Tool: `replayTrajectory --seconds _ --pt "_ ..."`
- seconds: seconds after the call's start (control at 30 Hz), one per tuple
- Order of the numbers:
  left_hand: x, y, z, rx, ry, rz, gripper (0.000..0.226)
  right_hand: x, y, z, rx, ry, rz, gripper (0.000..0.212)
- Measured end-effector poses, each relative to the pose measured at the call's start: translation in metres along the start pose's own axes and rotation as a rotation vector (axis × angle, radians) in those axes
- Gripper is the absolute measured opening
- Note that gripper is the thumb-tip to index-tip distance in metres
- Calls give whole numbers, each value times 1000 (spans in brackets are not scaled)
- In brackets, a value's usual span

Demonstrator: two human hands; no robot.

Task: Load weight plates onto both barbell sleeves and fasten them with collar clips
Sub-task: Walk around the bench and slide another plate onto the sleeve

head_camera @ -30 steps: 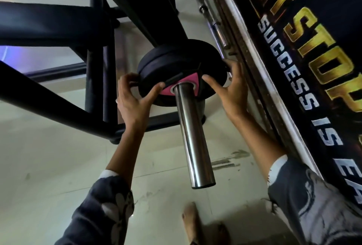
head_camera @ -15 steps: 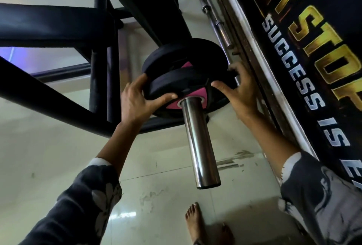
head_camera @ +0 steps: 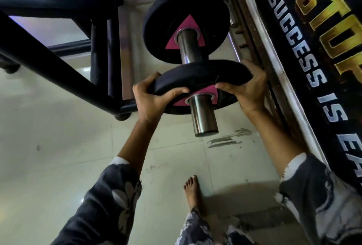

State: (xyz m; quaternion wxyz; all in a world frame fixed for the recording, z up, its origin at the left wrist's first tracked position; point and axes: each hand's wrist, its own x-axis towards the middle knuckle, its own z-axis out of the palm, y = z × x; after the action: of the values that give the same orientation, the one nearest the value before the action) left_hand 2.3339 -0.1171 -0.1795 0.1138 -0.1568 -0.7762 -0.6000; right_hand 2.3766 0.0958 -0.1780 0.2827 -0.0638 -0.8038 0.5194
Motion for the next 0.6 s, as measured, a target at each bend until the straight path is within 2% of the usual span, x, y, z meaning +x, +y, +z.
replayTrajectory --seconds 0.1,0.27,0.33,0.43,0.53,0.6 --pt "-60 17 -8 12 21 -64 49 -52 -16 -26 -63 -13 20 82" --pt "-145 77 -23 -31 -22 -157 35 -136 -76 -76 -96 -60 99 75" --pt "-169 107 -35 -64 -33 -158 30 -159 -107 -96 -103 -68 80 72" --pt "-205 163 -69 -78 10 -135 30 -187 -169 -121 -133 -95 46 79" --pt "-227 219 -111 -103 104 -106 34 -198 -236 -129 -132 -128 -34 63" --pt "-240 263 -154 -99 167 -88 36 -207 -292 -124 -91 -143 -116 62"
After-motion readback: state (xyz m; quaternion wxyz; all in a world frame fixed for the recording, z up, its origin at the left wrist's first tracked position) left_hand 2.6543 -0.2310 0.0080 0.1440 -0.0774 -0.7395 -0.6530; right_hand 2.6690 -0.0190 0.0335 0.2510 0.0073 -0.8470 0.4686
